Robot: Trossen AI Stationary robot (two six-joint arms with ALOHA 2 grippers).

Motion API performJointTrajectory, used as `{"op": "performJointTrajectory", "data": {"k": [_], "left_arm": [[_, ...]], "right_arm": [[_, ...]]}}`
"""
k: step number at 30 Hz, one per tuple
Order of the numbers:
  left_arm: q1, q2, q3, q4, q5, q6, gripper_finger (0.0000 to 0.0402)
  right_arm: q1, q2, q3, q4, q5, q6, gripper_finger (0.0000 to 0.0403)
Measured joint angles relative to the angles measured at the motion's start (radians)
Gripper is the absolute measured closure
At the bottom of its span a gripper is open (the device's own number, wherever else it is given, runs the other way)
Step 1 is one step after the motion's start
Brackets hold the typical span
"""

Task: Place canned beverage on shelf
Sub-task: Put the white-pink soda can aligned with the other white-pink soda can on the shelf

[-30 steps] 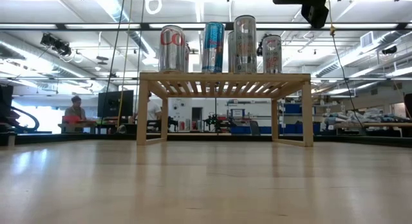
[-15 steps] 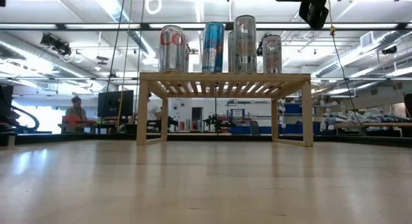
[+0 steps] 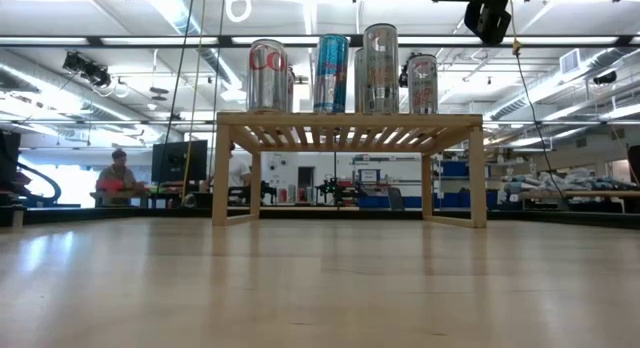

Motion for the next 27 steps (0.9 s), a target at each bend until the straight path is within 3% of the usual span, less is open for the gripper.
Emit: {"op": "performJointTrajectory", "data": {"k": [9,27], "left_arm": [[0.0,0.004,0.0,0.121,-0.001,0.12,0.0067],[-0.062,0.004,0.0,0.122,0.011,0.1,0.0067]], "right_arm": [[0.0,0.0,0.0,0.001,0.0,0.01,0.0395],[0.0,0.0,0.0,0.003,-0.045,0.037,0.0395]]}}
